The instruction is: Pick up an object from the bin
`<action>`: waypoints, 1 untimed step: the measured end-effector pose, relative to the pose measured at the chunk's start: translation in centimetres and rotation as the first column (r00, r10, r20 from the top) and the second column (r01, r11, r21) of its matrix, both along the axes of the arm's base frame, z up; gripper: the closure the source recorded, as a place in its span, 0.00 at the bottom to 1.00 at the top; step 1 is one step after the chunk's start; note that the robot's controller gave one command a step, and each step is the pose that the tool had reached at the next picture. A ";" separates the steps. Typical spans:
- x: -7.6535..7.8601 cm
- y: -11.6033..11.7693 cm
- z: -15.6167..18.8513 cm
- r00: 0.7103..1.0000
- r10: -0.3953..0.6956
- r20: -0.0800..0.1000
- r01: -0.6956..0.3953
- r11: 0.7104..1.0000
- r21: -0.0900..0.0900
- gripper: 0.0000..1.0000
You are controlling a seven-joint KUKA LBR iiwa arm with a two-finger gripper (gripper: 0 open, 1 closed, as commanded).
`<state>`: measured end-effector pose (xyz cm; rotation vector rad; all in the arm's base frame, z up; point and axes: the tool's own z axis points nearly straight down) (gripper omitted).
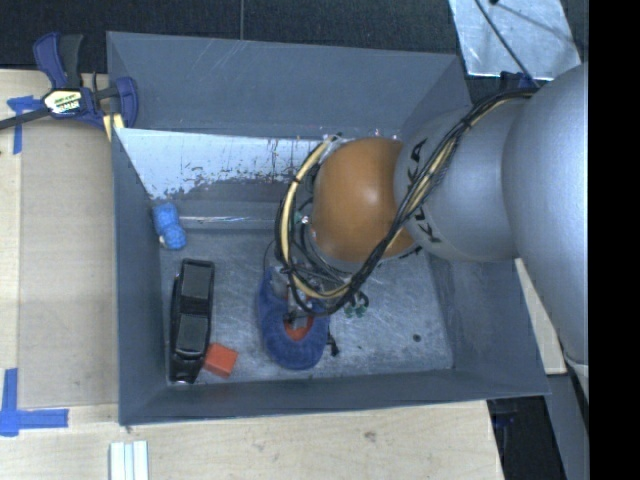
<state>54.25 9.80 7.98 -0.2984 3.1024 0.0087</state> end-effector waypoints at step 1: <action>0.9 -0.9 17.0 1.000 -0.014 -0.011 0.014 1.000 -0.006 1.00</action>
Offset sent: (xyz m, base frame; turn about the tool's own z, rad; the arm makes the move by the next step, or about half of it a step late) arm 0.0067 -0.0093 0.1649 0.0128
